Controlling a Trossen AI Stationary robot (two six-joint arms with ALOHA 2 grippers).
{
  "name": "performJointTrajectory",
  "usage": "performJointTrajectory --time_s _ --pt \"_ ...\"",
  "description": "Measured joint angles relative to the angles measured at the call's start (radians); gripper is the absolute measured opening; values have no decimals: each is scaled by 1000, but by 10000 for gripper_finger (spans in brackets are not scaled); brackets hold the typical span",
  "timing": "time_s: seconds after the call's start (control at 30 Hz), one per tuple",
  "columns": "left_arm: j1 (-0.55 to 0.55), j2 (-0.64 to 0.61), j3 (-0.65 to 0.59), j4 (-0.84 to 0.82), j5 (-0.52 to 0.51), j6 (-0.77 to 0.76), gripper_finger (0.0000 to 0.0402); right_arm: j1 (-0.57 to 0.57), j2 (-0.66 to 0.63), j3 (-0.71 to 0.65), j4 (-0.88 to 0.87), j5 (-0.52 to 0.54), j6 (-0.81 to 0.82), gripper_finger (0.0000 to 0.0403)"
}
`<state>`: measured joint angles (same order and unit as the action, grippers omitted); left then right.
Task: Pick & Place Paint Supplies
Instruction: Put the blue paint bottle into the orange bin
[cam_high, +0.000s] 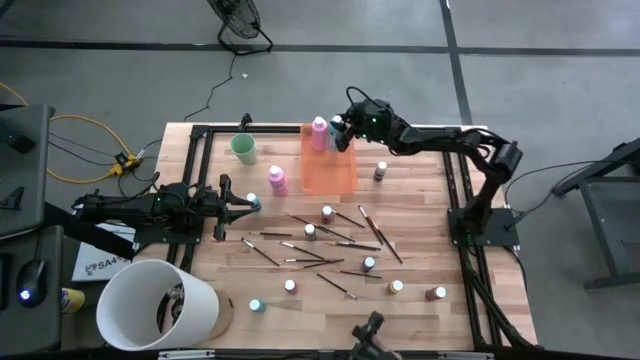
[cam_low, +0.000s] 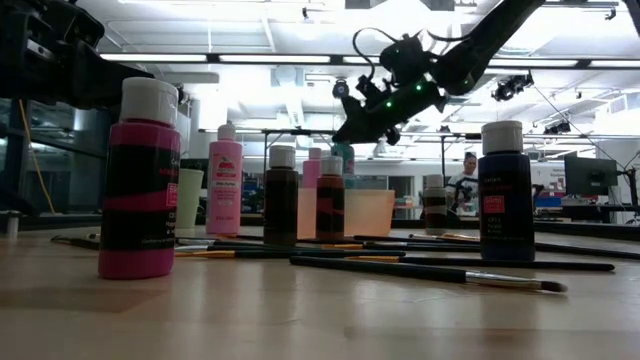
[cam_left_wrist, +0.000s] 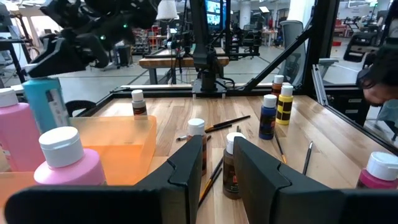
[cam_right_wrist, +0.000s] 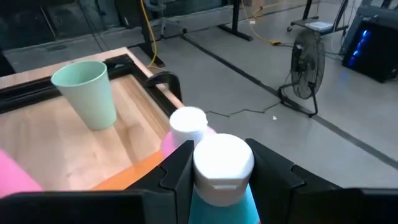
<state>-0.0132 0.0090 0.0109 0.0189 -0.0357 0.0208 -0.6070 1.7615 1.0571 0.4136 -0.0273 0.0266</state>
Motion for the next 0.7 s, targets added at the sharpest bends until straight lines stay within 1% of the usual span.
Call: performJointTrajectory --time_s 0.17,0.37,0.6,0.7 --pt "0 0 0 0 0 0 88 -24 41 28 -12 -9 -27 123" --pt "0 0 0 0 0 0 88 -32 45 45 7 1 -31 119" --pt "0 0 0 0 -1 0 88 -55 47 45 4 -78 -98 127" --pt "0 0 0 0 -1 0 88 -75 47 44 9 -111 -88 123"
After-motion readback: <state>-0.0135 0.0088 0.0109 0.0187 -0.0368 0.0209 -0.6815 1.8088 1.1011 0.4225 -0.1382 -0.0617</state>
